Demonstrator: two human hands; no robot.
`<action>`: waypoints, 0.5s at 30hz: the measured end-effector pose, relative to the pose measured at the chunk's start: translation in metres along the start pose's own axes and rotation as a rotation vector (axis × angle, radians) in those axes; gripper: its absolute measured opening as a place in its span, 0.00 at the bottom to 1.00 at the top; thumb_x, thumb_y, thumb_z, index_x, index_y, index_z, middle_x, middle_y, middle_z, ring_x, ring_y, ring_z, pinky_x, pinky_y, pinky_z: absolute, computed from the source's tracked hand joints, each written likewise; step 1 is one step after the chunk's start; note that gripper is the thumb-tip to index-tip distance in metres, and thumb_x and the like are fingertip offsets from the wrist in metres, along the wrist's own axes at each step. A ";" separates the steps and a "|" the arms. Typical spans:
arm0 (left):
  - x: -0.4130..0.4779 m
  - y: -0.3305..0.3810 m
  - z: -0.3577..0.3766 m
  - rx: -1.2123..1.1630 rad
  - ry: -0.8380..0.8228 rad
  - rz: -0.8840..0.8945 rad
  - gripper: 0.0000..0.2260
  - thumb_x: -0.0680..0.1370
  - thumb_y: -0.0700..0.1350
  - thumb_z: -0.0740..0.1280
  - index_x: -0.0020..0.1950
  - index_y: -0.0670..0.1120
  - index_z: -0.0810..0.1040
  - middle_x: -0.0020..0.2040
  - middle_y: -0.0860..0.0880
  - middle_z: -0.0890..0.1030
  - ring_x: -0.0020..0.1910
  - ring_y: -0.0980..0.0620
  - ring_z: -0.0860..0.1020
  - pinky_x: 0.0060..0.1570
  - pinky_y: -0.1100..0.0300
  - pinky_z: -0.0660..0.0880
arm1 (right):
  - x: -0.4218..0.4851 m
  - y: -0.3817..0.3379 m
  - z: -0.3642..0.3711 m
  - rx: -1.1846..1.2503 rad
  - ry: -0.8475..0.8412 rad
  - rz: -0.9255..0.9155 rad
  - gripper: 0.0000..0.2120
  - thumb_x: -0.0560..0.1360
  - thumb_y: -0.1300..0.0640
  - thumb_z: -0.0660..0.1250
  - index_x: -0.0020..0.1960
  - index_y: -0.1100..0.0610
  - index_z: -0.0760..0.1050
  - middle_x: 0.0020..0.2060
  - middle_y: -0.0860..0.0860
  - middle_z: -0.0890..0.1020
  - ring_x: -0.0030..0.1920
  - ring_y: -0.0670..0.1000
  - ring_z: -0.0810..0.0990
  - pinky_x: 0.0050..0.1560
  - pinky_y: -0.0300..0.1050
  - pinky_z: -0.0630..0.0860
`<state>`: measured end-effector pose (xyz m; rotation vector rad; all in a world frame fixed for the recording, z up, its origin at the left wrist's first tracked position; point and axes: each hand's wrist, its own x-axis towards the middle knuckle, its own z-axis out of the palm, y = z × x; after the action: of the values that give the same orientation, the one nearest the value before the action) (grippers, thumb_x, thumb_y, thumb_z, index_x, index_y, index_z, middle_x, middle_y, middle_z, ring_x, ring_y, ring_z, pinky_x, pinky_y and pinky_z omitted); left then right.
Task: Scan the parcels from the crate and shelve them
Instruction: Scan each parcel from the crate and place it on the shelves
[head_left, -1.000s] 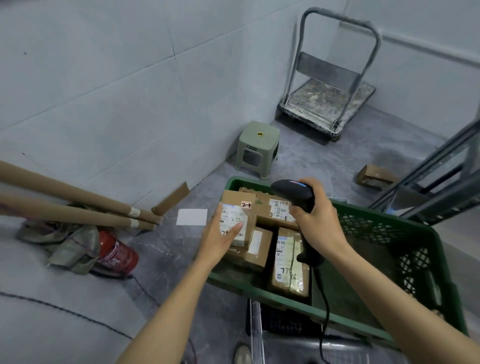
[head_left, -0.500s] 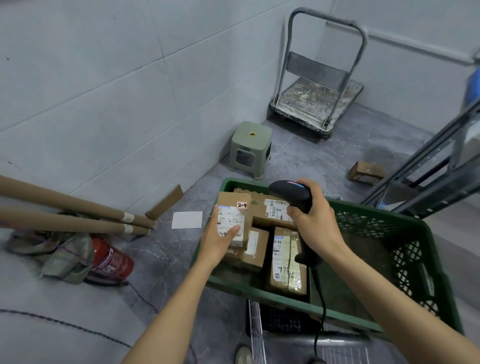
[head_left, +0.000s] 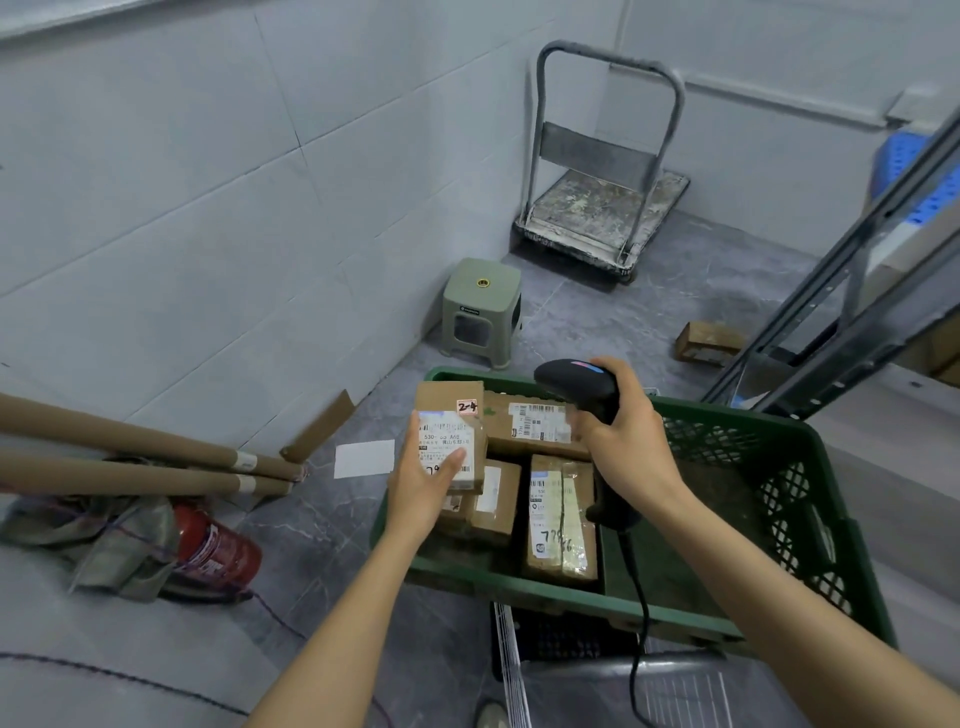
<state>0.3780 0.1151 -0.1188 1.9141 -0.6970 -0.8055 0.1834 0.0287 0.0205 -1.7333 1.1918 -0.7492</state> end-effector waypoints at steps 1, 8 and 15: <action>-0.003 0.006 0.001 0.016 0.001 0.016 0.36 0.75 0.55 0.69 0.77 0.57 0.53 0.67 0.51 0.74 0.57 0.57 0.72 0.42 0.71 0.69 | -0.002 -0.002 -0.005 0.005 0.010 -0.002 0.23 0.75 0.66 0.65 0.63 0.45 0.66 0.46 0.41 0.76 0.36 0.42 0.78 0.30 0.29 0.71; -0.027 0.055 0.021 -0.008 -0.060 0.158 0.35 0.76 0.51 0.69 0.77 0.55 0.54 0.67 0.54 0.73 0.60 0.59 0.73 0.54 0.63 0.71 | -0.024 -0.015 -0.053 0.034 0.099 -0.048 0.22 0.74 0.68 0.64 0.61 0.47 0.67 0.45 0.40 0.76 0.37 0.36 0.77 0.31 0.27 0.70; -0.071 0.103 0.067 0.006 -0.135 0.293 0.34 0.77 0.49 0.69 0.78 0.53 0.54 0.69 0.52 0.72 0.63 0.57 0.72 0.52 0.68 0.71 | -0.061 -0.011 -0.129 0.032 0.214 -0.054 0.22 0.75 0.66 0.63 0.61 0.44 0.66 0.46 0.42 0.76 0.34 0.41 0.76 0.29 0.29 0.69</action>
<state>0.2674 0.0887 -0.0330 1.7215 -1.0356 -0.7504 0.0580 0.0461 0.0865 -1.6971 1.2713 -1.0010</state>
